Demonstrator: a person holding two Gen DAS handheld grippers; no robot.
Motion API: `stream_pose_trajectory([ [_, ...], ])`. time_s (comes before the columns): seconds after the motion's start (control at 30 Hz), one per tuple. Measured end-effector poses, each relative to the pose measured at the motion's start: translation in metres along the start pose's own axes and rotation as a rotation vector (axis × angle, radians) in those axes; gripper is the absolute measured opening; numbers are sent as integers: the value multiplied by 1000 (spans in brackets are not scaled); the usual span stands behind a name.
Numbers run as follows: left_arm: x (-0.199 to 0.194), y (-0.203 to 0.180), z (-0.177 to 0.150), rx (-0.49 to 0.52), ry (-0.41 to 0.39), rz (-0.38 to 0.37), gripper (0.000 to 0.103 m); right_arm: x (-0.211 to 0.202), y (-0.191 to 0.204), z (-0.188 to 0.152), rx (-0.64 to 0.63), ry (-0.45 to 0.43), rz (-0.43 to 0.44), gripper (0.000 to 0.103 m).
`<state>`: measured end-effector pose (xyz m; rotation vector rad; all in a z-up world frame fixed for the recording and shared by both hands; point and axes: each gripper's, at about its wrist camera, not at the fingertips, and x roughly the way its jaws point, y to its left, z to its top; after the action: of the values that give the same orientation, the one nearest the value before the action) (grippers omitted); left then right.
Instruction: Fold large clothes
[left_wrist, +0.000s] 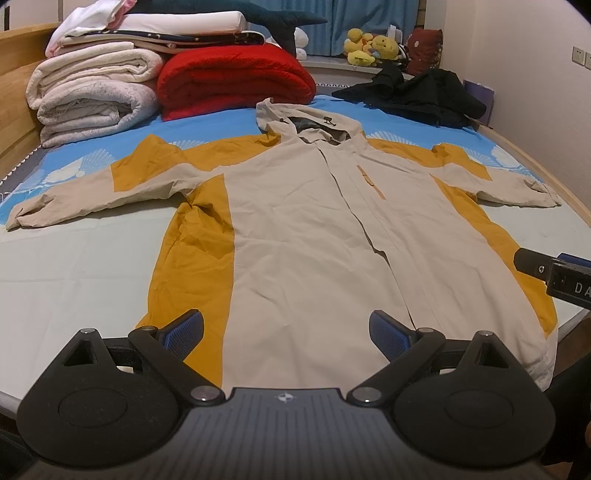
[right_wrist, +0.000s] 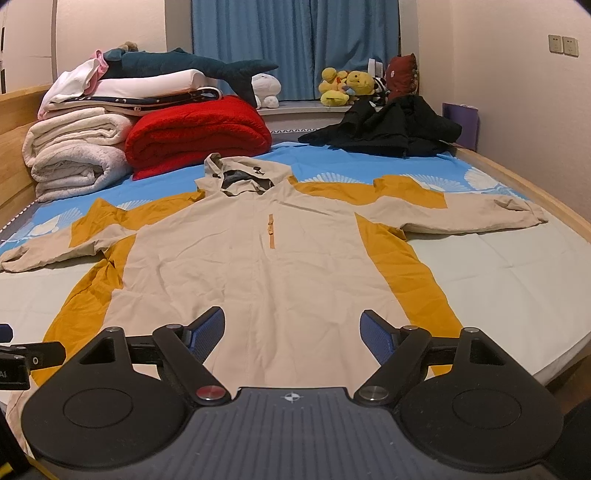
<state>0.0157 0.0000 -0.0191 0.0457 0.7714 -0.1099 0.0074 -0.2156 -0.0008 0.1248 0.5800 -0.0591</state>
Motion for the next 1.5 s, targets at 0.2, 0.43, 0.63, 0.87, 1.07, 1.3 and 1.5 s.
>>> stream_pose_trajectory([
  [0.2,0,1,1,2,-9,9,96,-3,1,2,-4,-53,-1,80],
  [0.43,1,7,13,-9,-56,61,79,-6,0,12,-34,-115,-11,80],
  [0.63,0,12,40,21,-135,104,63,-3,-8,33,14,-132,-3,80],
  [0.87,-2,32,92,-1,-214,79,61,11,-6,84,52,-170,22,80],
  [1.07,12,53,157,51,-274,82,61,32,3,128,34,-208,47,80],
  [1.3,70,104,215,45,-272,132,56,74,8,164,29,-222,64,72],
  [1.5,127,163,206,-128,-166,184,30,121,15,182,16,-207,82,53],
])
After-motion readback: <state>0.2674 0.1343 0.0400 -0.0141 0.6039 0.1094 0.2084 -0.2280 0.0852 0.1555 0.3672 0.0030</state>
